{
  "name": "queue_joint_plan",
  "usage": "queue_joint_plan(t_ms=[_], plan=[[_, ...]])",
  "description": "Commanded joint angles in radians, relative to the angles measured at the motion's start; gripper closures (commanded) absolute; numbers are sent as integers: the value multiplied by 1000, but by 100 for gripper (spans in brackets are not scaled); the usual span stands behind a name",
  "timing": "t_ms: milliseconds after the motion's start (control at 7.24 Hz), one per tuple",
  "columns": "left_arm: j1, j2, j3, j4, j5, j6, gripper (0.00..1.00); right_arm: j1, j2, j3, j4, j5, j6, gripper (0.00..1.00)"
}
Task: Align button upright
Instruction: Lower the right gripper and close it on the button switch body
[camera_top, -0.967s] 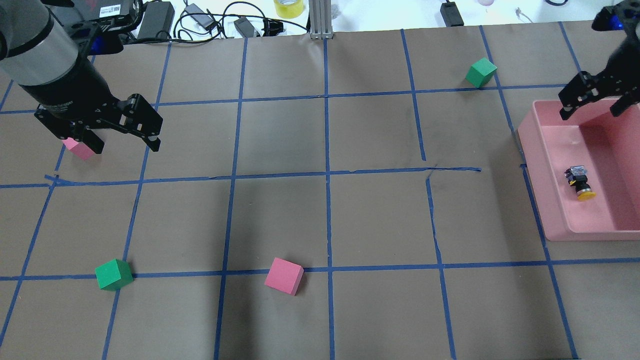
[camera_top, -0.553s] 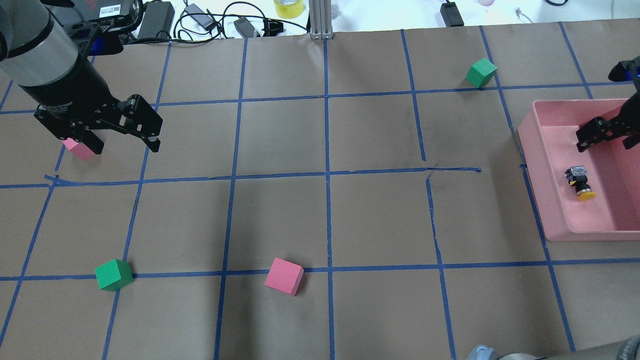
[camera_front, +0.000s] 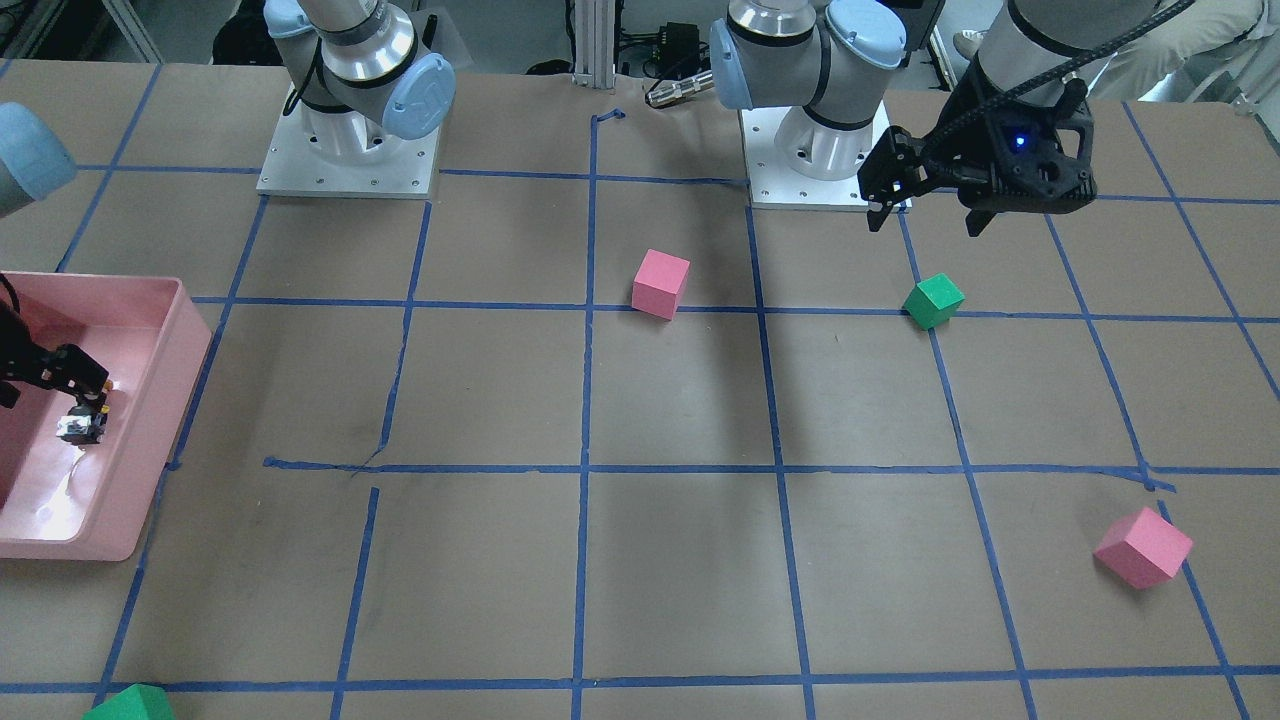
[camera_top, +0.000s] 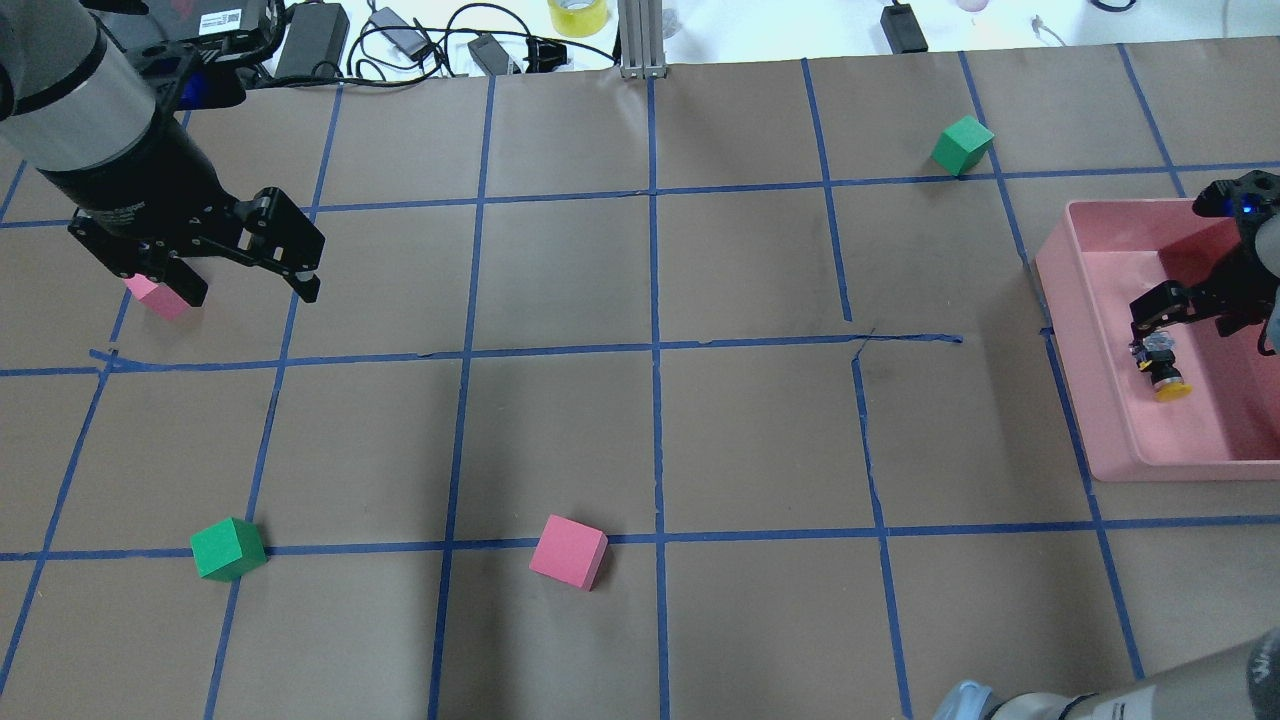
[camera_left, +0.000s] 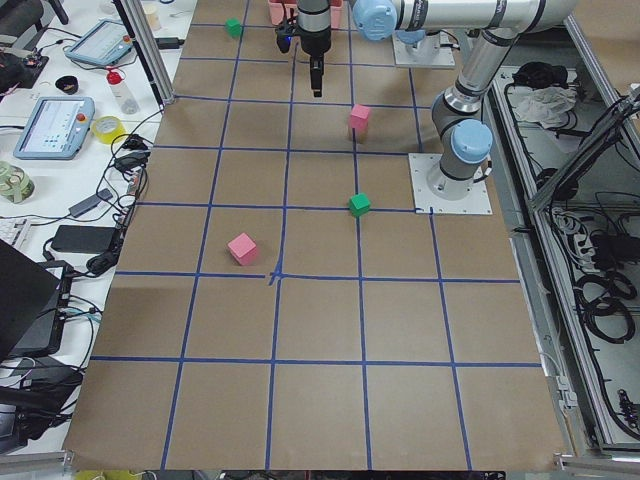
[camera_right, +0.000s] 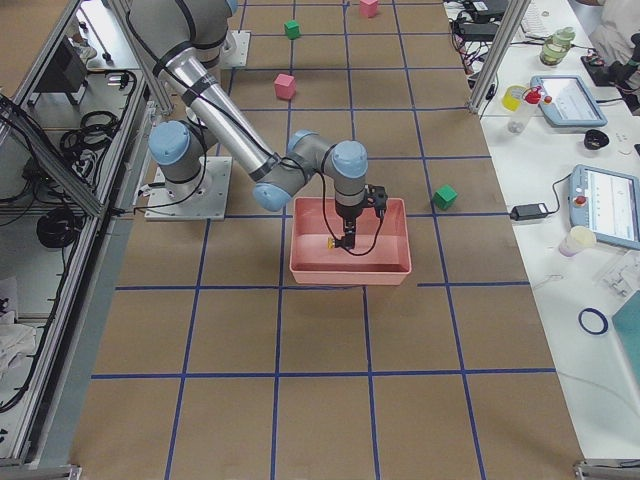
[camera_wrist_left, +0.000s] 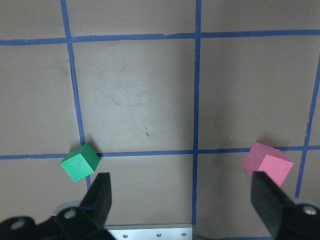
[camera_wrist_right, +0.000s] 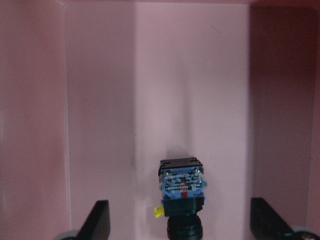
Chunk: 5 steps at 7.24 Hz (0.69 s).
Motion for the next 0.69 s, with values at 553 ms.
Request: queue_joint_plan(t_ms=[553], plan=[[0,-1,3,1,0,1,0,-1,42,1,-17,15,-17,0]])
